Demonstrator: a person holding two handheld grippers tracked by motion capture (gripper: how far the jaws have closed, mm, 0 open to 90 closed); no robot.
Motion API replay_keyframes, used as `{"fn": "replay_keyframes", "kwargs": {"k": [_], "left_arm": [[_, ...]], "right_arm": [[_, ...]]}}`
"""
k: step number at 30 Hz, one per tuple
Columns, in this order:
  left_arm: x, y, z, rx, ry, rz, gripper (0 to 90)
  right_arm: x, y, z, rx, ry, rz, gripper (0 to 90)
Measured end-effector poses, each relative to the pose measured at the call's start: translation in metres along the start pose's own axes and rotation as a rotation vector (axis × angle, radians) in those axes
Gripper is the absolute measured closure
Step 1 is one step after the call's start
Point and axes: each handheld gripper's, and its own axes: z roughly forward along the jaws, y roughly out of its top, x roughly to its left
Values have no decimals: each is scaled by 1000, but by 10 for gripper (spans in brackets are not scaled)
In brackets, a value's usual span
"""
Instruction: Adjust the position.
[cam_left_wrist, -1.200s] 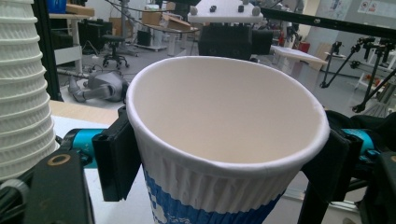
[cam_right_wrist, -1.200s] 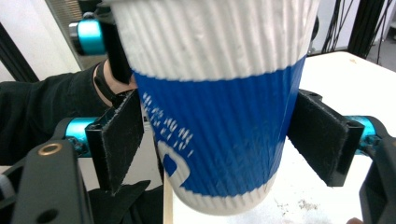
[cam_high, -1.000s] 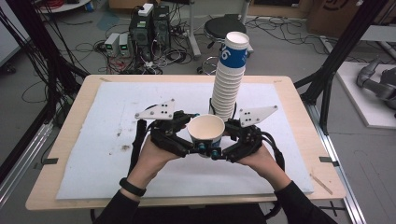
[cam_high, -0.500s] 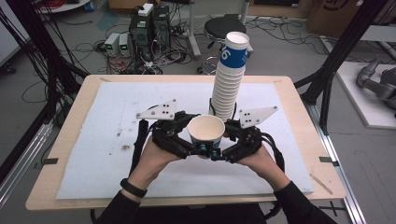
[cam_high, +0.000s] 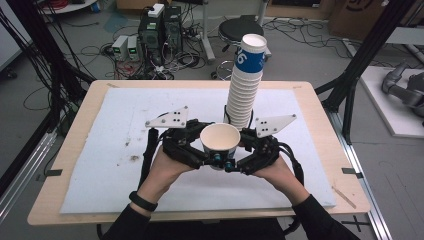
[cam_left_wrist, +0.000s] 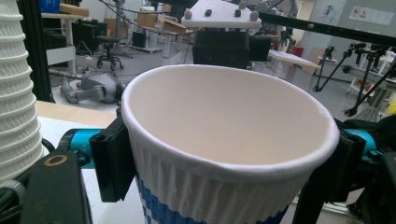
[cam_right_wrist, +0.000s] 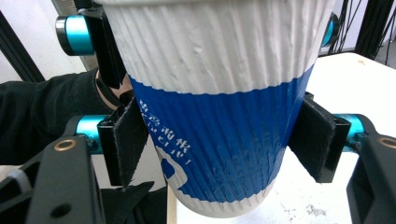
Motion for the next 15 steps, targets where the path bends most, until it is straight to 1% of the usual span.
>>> {"fn": "replay_keyframes", "kwargs": {"k": [2,5,7,8,11,12,13,15], "left_arm": [[-1,0,0,6,7,1,220],[0,0,-1,10,9,8,220],[0,1,-2,11,14,11,220],[0,1,-3,12,17,14,220],[0,1,-5,12,21,11,221],[1,1,-7,14,23,17,220],[1,1,-8,13,26,15,221],[2,2,-10,12,27,13,221]], "right_arm": [[0,0,0,6,1,0,258],[1,0,0,12,-23,-11,211],[0,0,-2,16,-21,-3,200],[0,0,-3,15,-27,-6,194],[-1,1,-7,19,-39,-14,190],[0,1,-7,17,-45,-11,189],[-1,1,-9,13,-53,-18,187],[-2,1,-11,12,-61,-11,187]]}}
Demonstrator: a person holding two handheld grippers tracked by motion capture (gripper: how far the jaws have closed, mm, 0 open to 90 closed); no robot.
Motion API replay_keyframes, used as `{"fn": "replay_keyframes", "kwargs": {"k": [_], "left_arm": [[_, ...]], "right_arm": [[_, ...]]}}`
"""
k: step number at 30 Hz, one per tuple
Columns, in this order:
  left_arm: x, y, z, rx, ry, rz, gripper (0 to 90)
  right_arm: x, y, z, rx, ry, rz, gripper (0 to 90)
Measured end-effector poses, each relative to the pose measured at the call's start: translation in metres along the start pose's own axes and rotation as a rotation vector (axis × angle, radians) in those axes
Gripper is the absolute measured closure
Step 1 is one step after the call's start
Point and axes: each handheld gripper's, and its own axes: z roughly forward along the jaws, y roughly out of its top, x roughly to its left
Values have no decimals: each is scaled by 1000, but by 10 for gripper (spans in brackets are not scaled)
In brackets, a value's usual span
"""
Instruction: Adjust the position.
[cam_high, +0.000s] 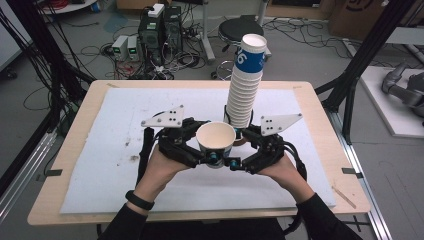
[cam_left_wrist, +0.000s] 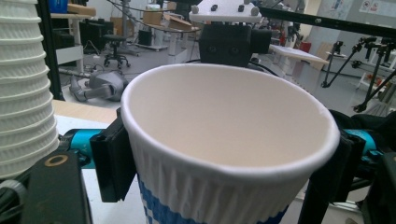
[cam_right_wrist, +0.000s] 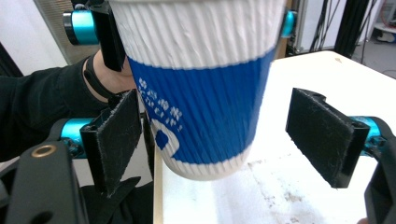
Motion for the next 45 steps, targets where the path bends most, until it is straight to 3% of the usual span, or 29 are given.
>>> {"fn": "replay_keyframes", "kwargs": {"k": [8,23,32,45], "left_arm": [[2,0,-6,13,28,15,222],[4,-2,-20,37,71,23,222],[6,-6,-36,58,125,24,222],[6,-4,-50,28,148,31,222]], "right_arm": [[1,0,-12,-12,5,-13,187],[-12,-5,-49,-50,-105,-13,187],[-16,-7,-66,-64,-152,-15,187],[-17,-14,-88,-73,-224,-5,187]]}}
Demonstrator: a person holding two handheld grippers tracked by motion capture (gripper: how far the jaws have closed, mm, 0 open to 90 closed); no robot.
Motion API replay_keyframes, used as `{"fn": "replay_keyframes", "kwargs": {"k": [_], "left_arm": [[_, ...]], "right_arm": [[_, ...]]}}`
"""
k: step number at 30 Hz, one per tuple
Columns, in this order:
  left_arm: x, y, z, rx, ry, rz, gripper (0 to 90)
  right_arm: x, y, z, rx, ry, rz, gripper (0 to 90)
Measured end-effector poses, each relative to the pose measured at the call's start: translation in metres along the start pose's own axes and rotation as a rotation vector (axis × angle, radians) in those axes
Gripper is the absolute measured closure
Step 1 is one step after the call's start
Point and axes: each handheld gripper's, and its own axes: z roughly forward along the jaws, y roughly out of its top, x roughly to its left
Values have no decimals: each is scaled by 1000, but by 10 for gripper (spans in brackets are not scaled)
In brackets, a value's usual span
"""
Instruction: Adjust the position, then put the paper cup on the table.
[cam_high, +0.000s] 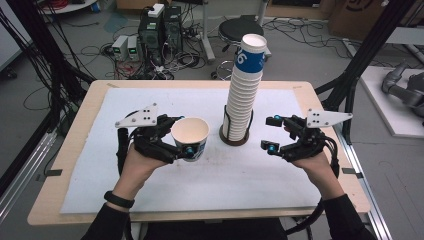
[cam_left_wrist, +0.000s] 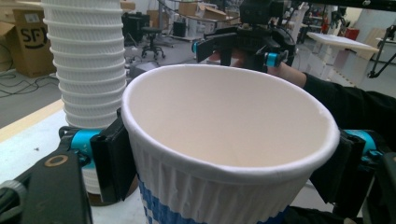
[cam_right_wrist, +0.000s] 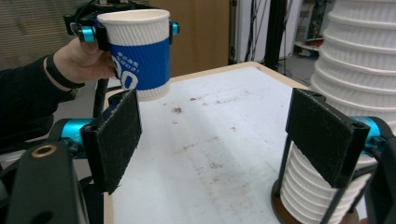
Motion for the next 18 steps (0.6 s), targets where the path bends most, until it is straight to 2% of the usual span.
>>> {"fn": "replay_keyframes", "kwargs": {"k": [6,18], "left_arm": [[-2,3,2,-2,-6,9,222],[-5,6,6,-3,-21,14,221]], "right_arm": [[0,-1,-7,-9,-18,0,187],[-3,-1,-8,-6,-38,2,187]]}}
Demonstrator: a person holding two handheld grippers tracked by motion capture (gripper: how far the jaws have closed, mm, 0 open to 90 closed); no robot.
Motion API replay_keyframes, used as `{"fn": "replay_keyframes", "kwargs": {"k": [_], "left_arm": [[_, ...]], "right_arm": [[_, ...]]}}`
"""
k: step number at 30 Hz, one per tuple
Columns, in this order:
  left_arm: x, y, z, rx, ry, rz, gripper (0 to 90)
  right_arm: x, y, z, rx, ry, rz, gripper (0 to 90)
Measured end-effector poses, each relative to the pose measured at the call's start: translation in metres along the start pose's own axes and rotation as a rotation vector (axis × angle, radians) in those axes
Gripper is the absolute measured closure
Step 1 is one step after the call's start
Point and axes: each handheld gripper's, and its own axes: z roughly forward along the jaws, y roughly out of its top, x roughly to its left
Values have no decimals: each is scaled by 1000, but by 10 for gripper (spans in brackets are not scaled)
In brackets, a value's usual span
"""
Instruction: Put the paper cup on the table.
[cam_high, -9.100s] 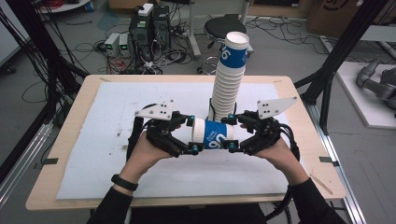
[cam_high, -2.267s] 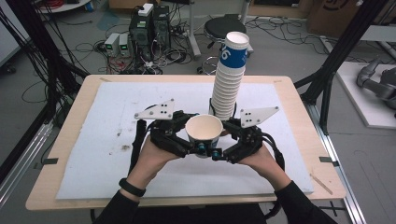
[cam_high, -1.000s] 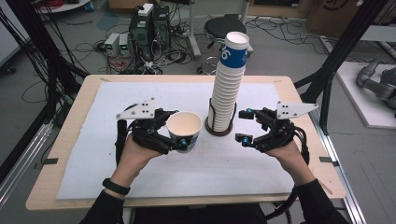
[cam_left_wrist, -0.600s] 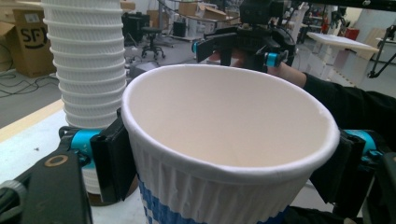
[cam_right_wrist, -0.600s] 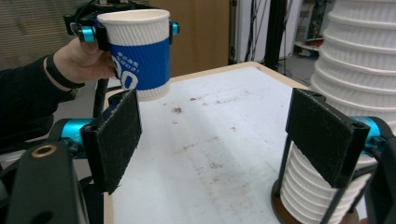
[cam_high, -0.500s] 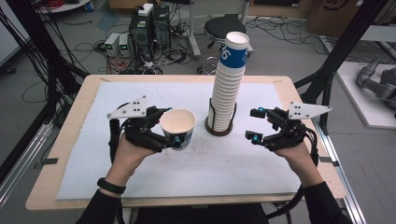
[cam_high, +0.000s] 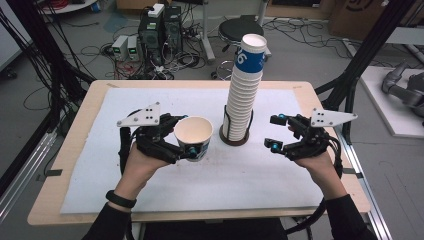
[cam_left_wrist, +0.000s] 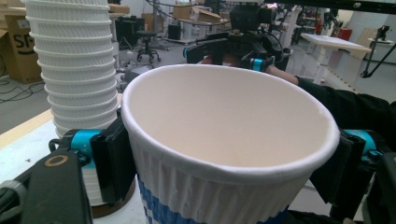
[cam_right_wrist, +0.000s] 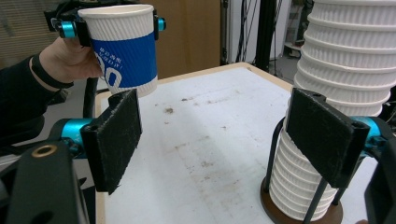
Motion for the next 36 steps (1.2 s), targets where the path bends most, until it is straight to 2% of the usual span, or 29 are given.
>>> {"fn": "replay_keyframes", "kwargs": {"k": [11,18,29,36], "left_arm": [[0,1,-3,8,23,3,221],[3,-1,-12,1,53,-2,221],[12,-5,-30,-6,138,-12,221],[25,-14,-42,-1,223,-24,221]], "right_arm": [[-2,0,-1,-7,-15,0,188],[-6,-1,1,-3,-22,5,188],[-9,-1,1,-4,-35,8,188],[-10,-1,1,-2,-41,5,188]]}}
